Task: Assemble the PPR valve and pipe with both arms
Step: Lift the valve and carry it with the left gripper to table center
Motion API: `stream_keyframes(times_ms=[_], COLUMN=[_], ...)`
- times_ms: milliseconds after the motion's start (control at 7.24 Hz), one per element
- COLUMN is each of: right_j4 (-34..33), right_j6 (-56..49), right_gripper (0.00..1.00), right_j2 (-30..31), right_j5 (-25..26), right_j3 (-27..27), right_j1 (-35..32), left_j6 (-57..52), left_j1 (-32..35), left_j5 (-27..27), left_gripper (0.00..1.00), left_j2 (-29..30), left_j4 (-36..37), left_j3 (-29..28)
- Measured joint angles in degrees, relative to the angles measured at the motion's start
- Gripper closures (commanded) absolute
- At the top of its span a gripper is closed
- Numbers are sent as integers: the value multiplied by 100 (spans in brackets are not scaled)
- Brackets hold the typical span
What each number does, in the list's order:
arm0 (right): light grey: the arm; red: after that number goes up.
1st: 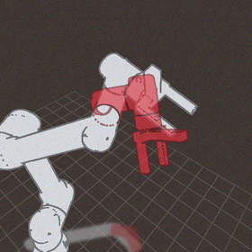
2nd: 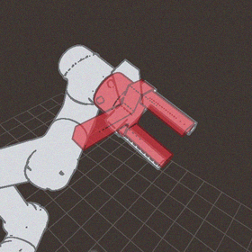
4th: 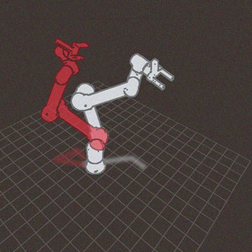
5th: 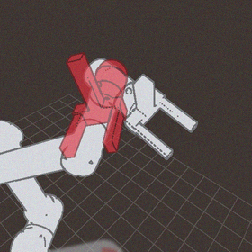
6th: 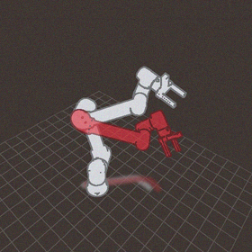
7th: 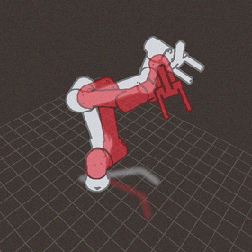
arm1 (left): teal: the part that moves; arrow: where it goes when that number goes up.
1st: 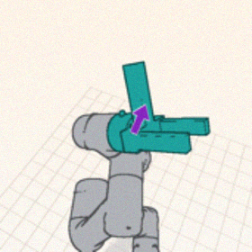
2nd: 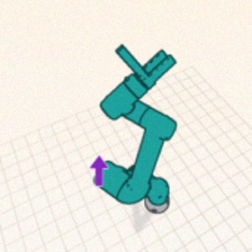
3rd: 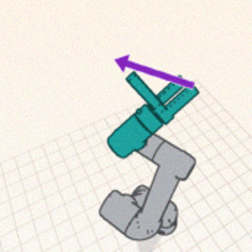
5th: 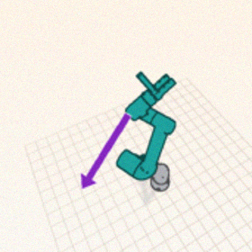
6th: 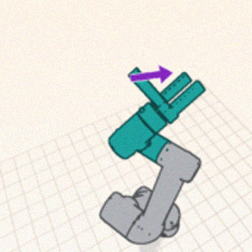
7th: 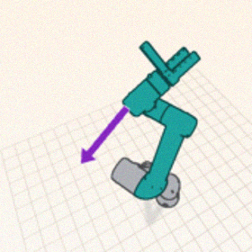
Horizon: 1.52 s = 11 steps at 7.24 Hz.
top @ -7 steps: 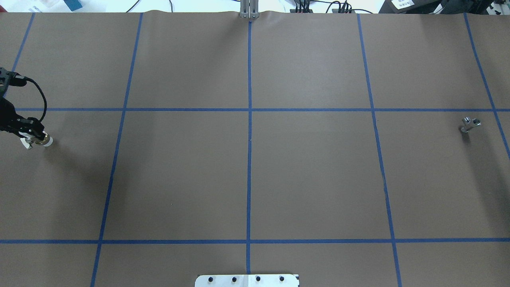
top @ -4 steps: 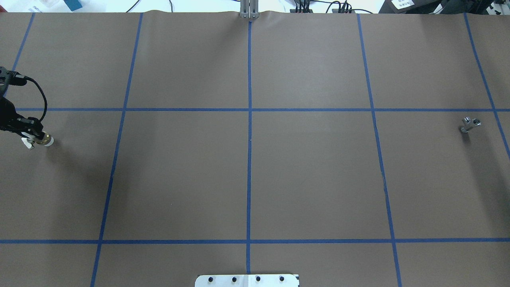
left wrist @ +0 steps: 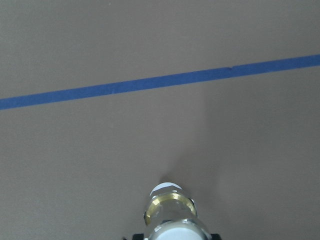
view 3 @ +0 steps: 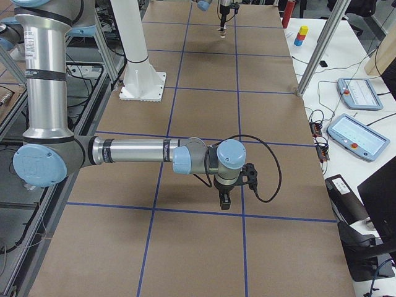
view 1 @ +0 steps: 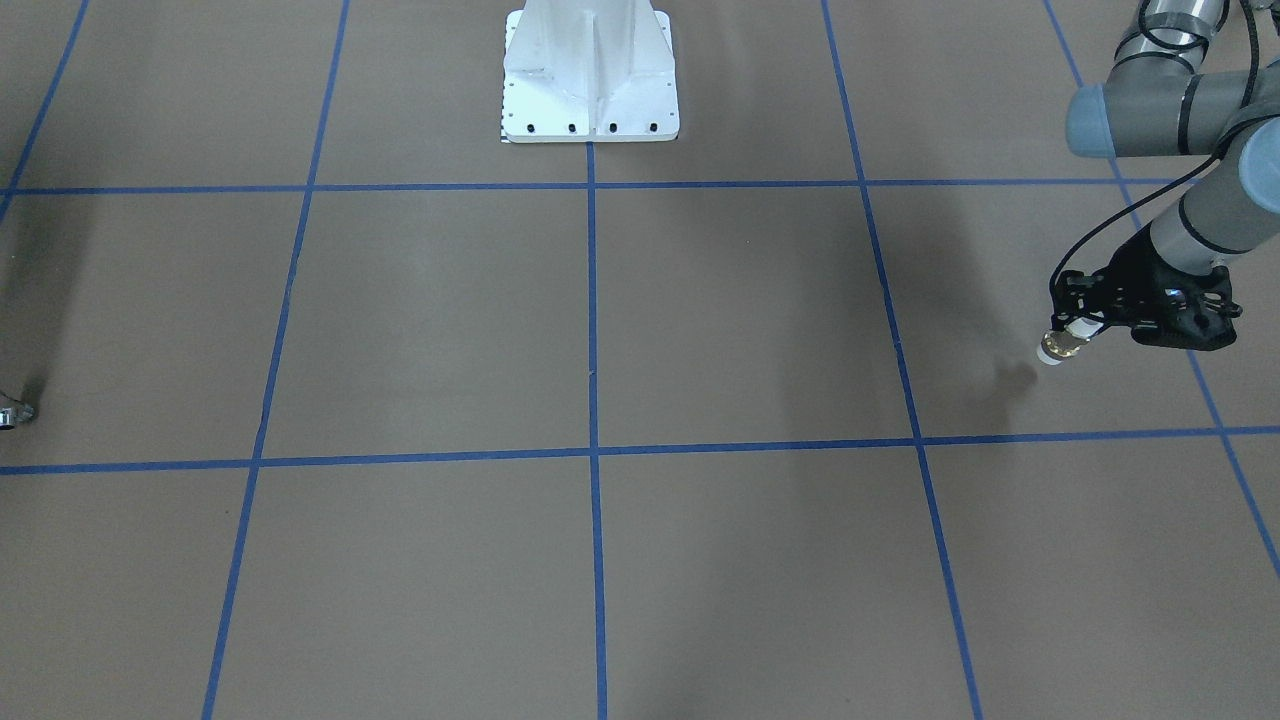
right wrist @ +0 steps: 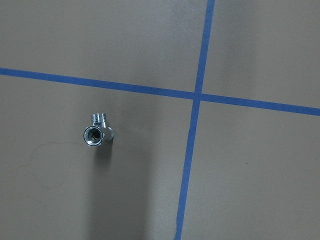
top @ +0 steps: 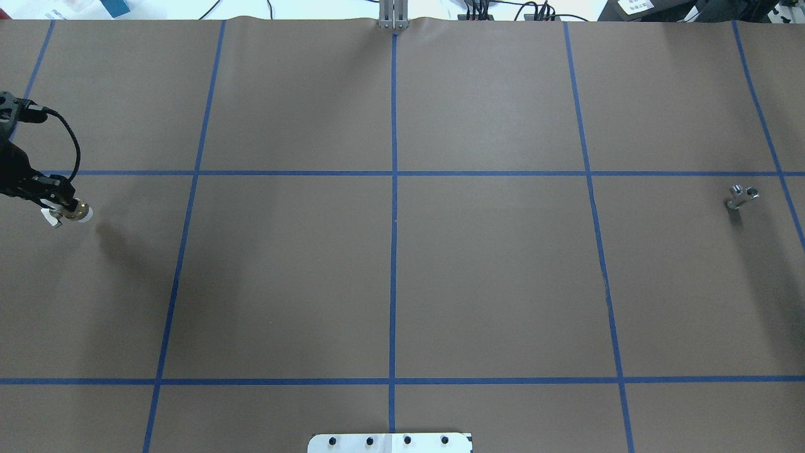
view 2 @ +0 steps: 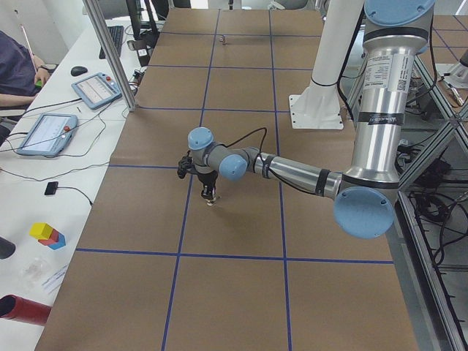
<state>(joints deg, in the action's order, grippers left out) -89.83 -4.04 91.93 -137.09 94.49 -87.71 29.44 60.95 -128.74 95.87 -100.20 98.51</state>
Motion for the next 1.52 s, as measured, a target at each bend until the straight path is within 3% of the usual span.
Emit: stream_keyframes(times_ms=[276, 552, 967, 1243, 1519], right_j4=[2, 8, 9, 9, 4], right_j6=[0, 0, 0, 0, 0], right_gripper=[0, 0, 0, 0, 0], right_j2=[-4, -1, -4, -30, -65], right_j5=[10, 45, 78, 106, 144], right_j3=[12, 21, 36, 27, 12], right_j1=[0, 0, 0, 0, 0], left_j6=[354, 1451, 3193, 3597, 3689], left_j1=[-68, -584, -1427, -1697, -1899], left_j5=[-35, -114, -123, -94, 2], left_gripper=[100, 100, 100, 100, 100], left_j2=[991, 2279, 4383, 5020, 5244], left_j4=[1338, 2097, 2035, 1517, 1022], left_j3=[337, 203, -1313, -2142, -2679])
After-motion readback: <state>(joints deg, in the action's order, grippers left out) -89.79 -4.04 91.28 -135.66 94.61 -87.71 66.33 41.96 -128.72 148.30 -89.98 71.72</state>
